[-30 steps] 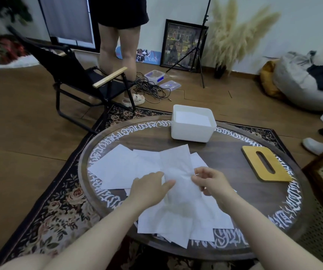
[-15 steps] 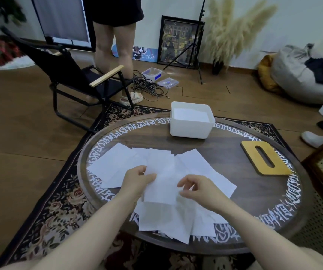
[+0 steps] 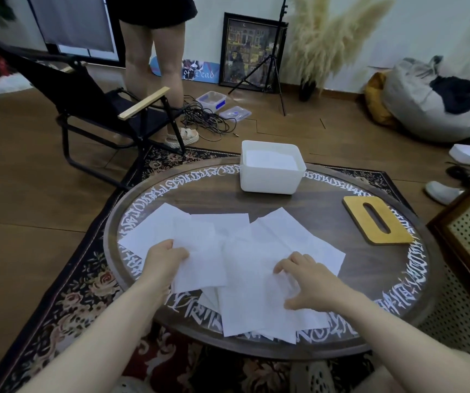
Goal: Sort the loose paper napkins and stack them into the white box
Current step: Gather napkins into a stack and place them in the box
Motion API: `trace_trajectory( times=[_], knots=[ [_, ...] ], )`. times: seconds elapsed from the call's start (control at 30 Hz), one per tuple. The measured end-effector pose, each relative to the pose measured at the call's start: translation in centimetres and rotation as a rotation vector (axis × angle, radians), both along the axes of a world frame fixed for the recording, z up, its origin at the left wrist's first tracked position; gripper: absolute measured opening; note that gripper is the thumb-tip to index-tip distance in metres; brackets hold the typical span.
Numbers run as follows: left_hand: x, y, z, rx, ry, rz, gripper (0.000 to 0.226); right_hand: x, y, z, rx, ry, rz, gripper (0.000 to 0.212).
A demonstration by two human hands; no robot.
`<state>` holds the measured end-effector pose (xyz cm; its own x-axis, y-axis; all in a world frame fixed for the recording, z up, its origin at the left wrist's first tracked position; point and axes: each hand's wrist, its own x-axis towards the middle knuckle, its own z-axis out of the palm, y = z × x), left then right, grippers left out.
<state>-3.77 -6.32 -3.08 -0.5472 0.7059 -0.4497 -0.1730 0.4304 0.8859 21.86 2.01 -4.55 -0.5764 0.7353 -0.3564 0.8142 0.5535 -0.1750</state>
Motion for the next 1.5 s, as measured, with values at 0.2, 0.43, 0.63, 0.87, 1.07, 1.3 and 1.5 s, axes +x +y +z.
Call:
trace_trajectory(
  times=[0.2,0.43,0.63,0.87,1.07,1.3,1.5],
  knots=[
    [0.6,0.2,0.7,0.001,0.001,-0.019,0.021,0.9,0.4,0.3,0.013,-0.048,-0.012,0.06],
    [0.0,-0.1,1.1,-0.006,0.009,0.082,0.02,-0.4,1.0,0.3,0.04,-0.084,-0.055,0.059],
    [-2.1,-1.1,1.9,0.001,-0.041,0.172,0.021,-4.3,0.9,0.8,0.083,0.098,-0.081,0.05],
    [-5.9,-3.5,1.0,-0.069,-0.032,0.186,0.02,-11.3,2.1,0.6,-0.051,0.28,-0.129,0.044],
    [-8.3,-4.3,0.6,-0.033,-0.052,0.197,0.016,-17.6,3.9,0.1,-0.165,0.426,-0.243,0.048],
    [-9.4,-5.1,0.3,-0.029,-0.082,0.204,0.025,-22.6,4.6,-0.7,-0.206,0.407,-0.403,0.064],
    [-10.3,-5.6,0.1,-0.025,-0.1,0.235,0.025,-23.8,5.4,-1.3,-0.312,0.469,-0.53,0.055]
  ],
)
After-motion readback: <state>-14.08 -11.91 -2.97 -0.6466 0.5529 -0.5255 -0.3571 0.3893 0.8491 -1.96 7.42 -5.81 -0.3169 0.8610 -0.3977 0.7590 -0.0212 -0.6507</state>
